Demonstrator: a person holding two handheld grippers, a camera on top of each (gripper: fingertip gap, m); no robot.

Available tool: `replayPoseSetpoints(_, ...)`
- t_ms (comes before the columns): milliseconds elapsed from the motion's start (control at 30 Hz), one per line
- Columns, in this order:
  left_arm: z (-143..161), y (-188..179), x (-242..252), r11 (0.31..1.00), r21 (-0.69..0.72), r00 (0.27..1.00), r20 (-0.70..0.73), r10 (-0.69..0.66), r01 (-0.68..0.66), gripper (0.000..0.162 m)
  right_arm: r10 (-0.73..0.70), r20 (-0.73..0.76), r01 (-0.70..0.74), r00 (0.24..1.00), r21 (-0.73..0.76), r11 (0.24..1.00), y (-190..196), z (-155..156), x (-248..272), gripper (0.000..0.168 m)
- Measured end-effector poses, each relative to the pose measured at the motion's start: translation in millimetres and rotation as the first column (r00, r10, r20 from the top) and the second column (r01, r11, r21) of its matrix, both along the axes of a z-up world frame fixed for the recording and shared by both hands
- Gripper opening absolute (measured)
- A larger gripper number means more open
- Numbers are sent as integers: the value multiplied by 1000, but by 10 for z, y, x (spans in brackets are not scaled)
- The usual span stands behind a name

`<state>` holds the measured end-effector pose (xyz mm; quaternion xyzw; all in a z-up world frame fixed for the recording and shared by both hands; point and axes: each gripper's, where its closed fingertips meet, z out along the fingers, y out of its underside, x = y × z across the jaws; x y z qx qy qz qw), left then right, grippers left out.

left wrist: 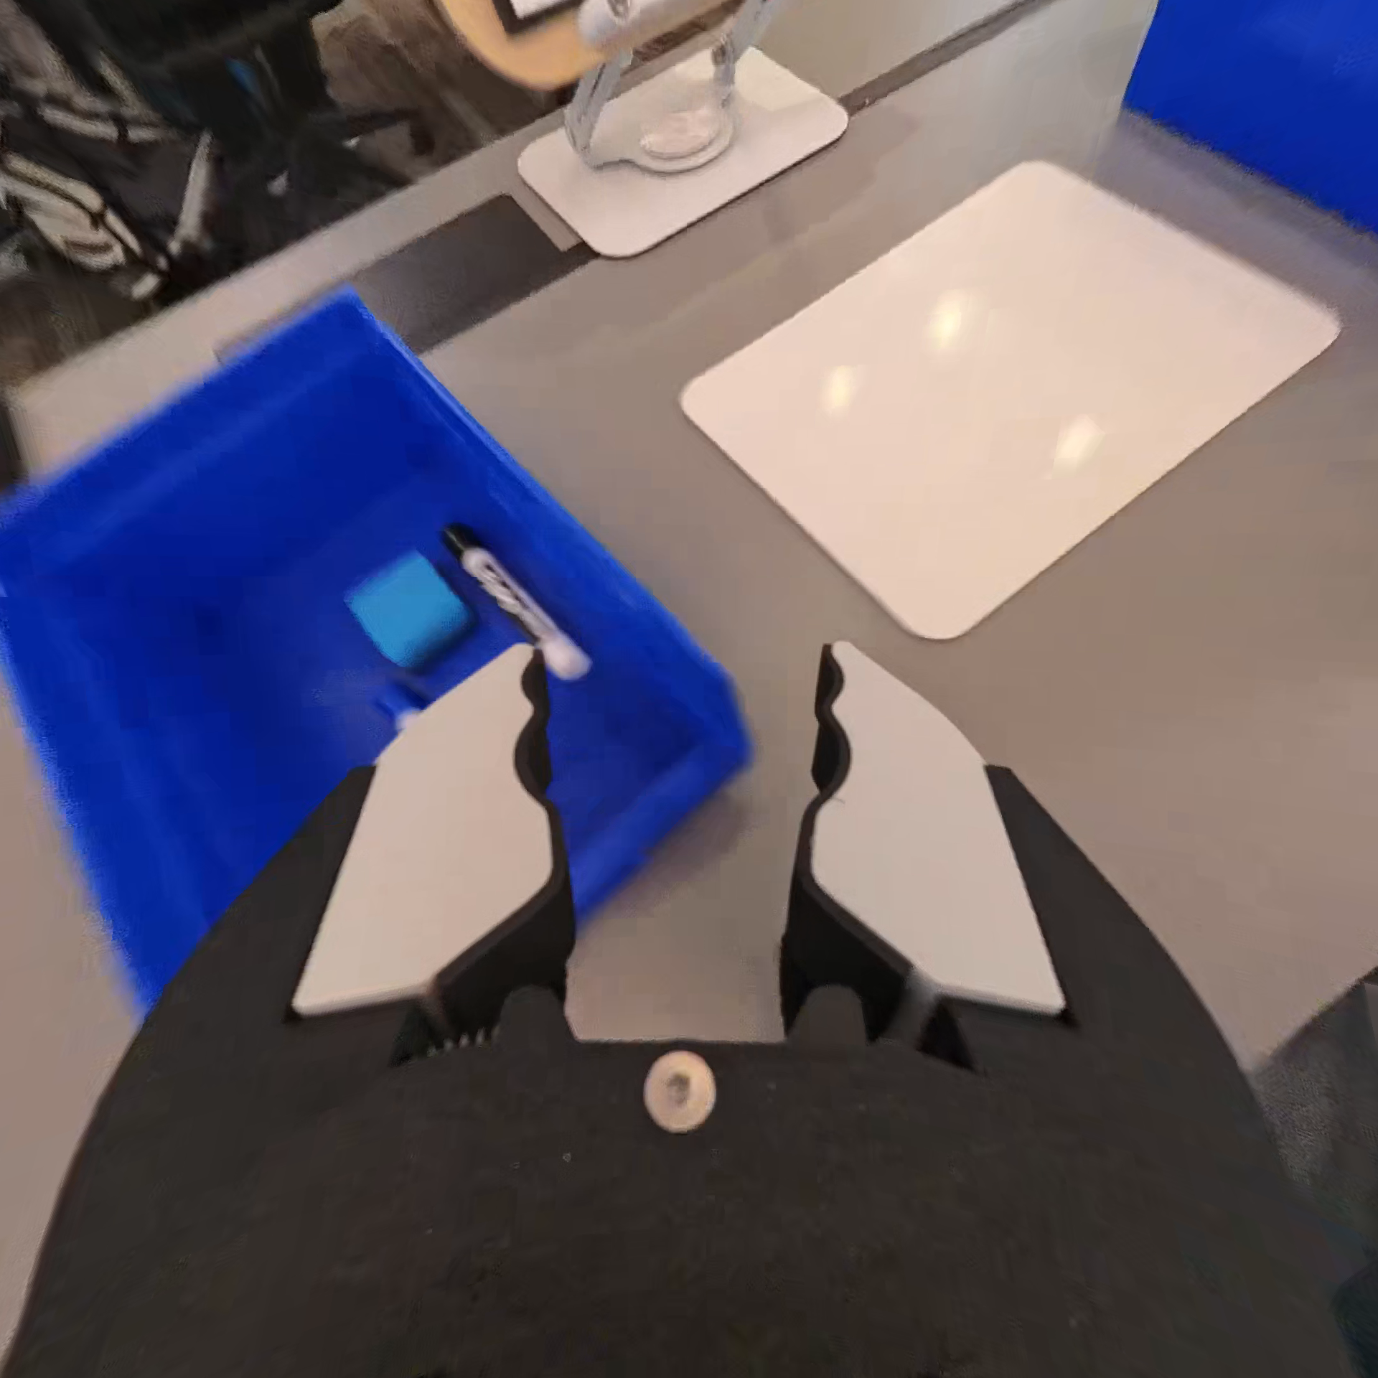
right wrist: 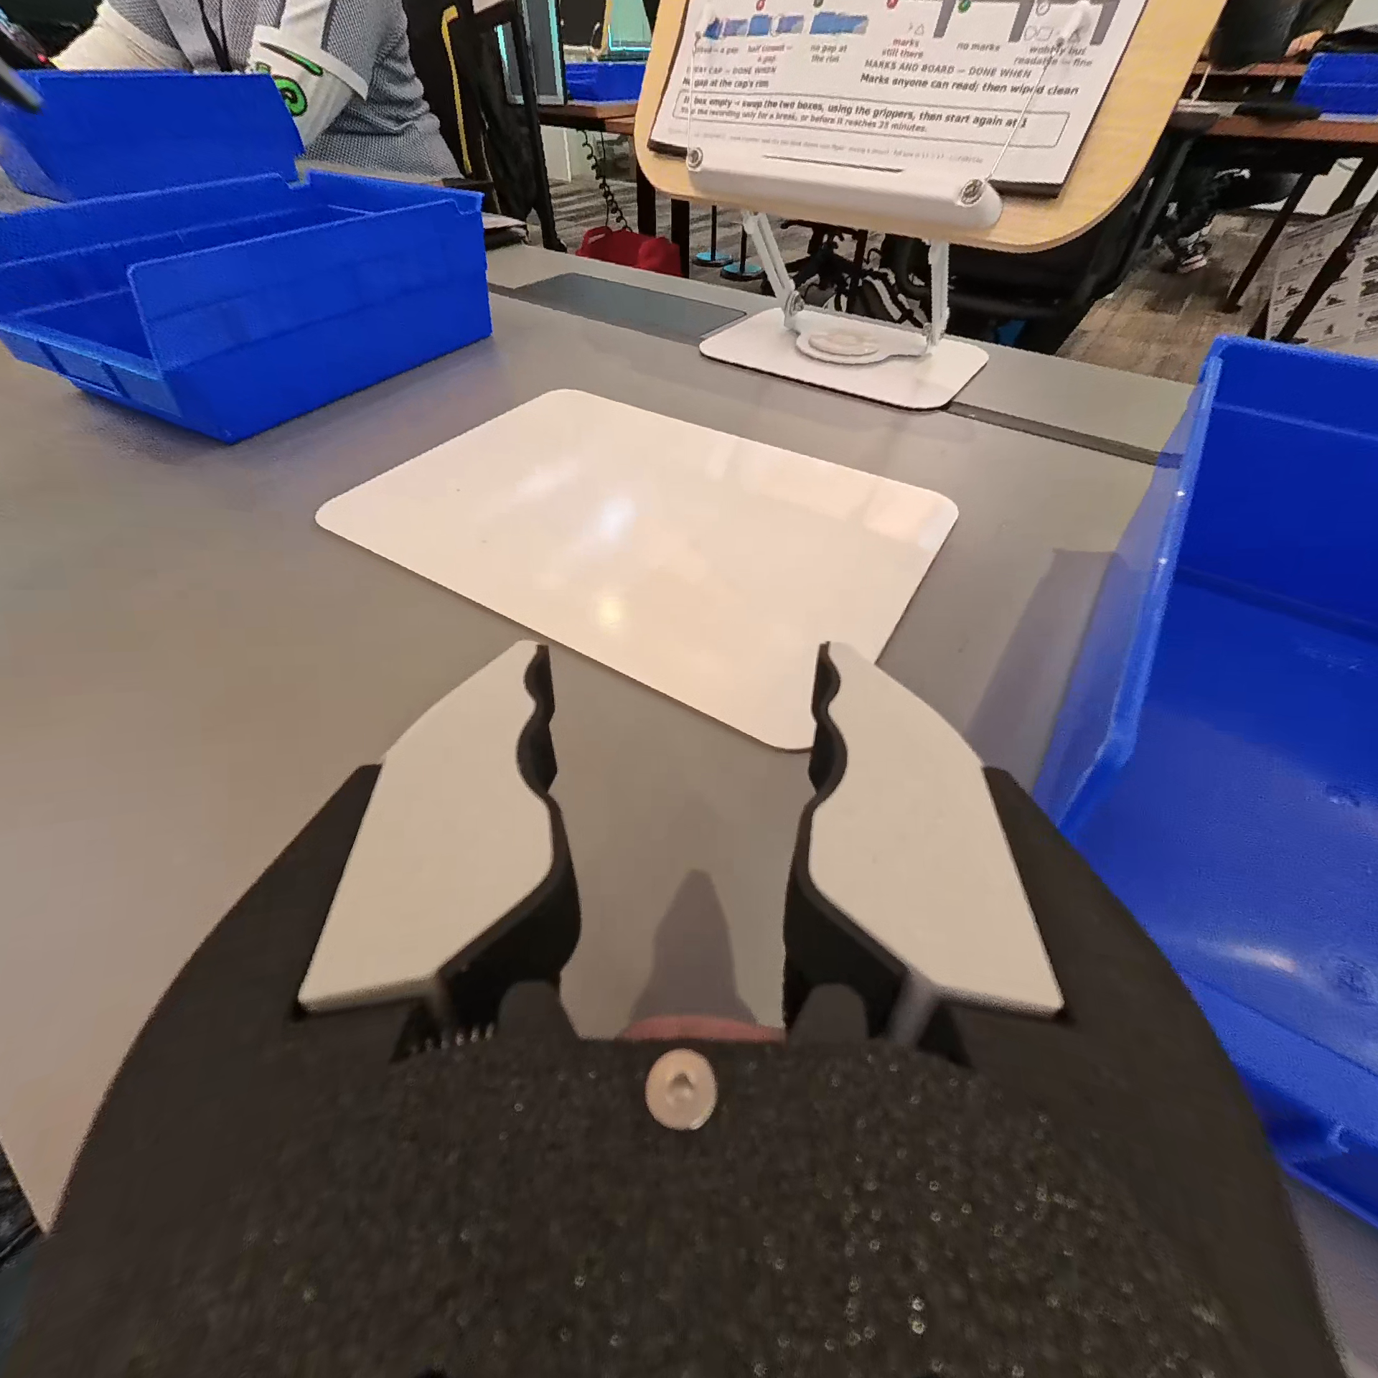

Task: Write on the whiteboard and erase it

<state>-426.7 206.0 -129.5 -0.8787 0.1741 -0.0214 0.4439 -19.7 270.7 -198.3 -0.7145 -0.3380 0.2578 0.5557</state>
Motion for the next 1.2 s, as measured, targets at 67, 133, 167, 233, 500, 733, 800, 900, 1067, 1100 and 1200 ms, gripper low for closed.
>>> replayPoseSetpoints(67, 84, 261, -308, 993, -37, 990, -74, -117, 115, 72, 12, -13, -12, 1000, -13, 1000, -10, 0, -20, 66)
replayPoseSetpoints(133, 25, 547, -602, 976, -96, 968, -137, -209, 197, 69, 22, -29, -23, 999, -34, 999, -23, -8, -38, 67)
replayPoseSetpoints(167, -74, 651, -686, 955, -149, 950, -144, -276, 255, 71, 26, -35, -27, 999, -41, 999, -30, -8, -44, 66)
replayPoseSetpoints(233, -339, 863, -912, 922, -266, 922, -190, -337, 282, 67, 28, -38, -30, 999, -48, 998, -38, -14, -50, 66)
replayPoseSetpoints(500, -1331, 1222, -1222, 748, -590, 819, -239, -522, 304, 68, 24, 33, -24, 999, -20, 1000, -50, -82, -67, 66)
replayPoseSetpoints(733, -1486, 1438, -1210, 725, -610, 790, -252, -559, 318, 45, 25, 73, -25, 997, -9, 1000, -44, -130, -84, 65)
replayPoseSetpoints(800, -1484, 1416, -1249, 710, -636, 774, -270, -572, 303, 34, 25, 82, -24, 996, -7, 1000, -36, -139, -82, 65)
replayPoseSetpoints(900, -1367, 1319, -1202, 705, -637, 769, -266, -582, 312, 25, 18, 82, -17, 997, -4, 1000, -24, -133, -58, 64)
replayPoseSetpoints(1067, -730, 1189, -1036, 794, -512, 744, -378, -551, 328, 25, 16, 56, -15, 998, -23, 1000, -14, -126, -37, 63)
replayPoseSetpoints(1100, -549, 1193, -967, 823, -459, 738, -415, -532, 335, 25, 16, 52, -14, 999, -25, 1000, -13, -123, -34, 63)
replayPoseSetpoints(1200, -155, 1196, -537, 852, -331, 695, -494, -522, 405, 24, 18, 42, -16, 999, -34, 999, -14, -119, -34, 63)
